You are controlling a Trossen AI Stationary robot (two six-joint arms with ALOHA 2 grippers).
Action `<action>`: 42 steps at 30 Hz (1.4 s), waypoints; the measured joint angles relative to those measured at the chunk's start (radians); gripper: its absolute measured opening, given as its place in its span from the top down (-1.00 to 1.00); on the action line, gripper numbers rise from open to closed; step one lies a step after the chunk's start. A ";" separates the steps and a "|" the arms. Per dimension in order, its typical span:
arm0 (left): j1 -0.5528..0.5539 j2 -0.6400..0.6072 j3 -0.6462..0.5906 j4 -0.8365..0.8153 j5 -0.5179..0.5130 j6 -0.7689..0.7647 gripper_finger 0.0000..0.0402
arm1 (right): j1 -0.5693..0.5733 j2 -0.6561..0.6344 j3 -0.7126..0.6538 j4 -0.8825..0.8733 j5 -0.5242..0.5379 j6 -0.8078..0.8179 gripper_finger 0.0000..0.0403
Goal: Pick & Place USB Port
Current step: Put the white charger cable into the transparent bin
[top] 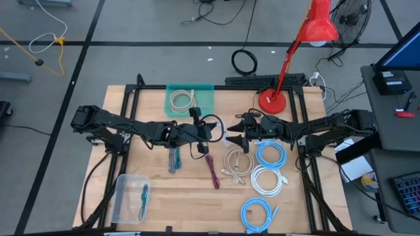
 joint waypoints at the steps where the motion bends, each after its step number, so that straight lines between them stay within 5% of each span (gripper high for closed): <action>1: 0.000 0.000 0.007 0.001 0.008 0.002 1.00 | 0.001 0.000 0.000 0.003 0.000 0.000 -0.25; 9: 0.000 0.000 0.020 -0.002 0.022 0.005 1.00 | 0.001 0.000 0.000 0.005 -0.003 0.001 -0.09; 15: -0.009 -0.001 0.020 -0.004 -0.004 -0.021 0.95 | 0.001 0.000 0.000 0.006 -0.003 -0.024 0.73; 17: -0.025 -0.020 0.020 -0.037 -0.056 -0.011 0.90 | 0.002 0.000 0.000 0.017 0.002 -0.045 0.91; 23: -0.105 -0.132 0.022 -0.140 -0.414 0.015 0.80 | 0.014 0.000 0.002 0.089 0.003 -0.092 0.95; 27: -0.168 -0.240 0.022 -0.307 -0.557 -0.155 0.73 | 0.037 0.000 0.002 0.203 0.002 -0.130 0.95; 30: -0.194 -0.328 0.009 -0.450 -0.429 -0.355 0.68 | 0.051 0.000 0.027 0.238 0.002 -0.155 0.95; 34: -0.196 -0.412 -0.071 -0.480 -0.023 -0.419 0.64 | 0.073 0.000 0.081 0.190 -0.003 -0.194 0.95; 37: -0.207 -0.447 -0.192 -0.309 0.144 -0.382 0.63 | 0.096 0.000 0.117 0.148 -0.002 -0.230 0.95; 42: -0.193 -0.434 -0.412 0.139 0.168 -0.198 0.63 | 0.126 0.000 0.169 0.123 -0.002 -0.268 0.95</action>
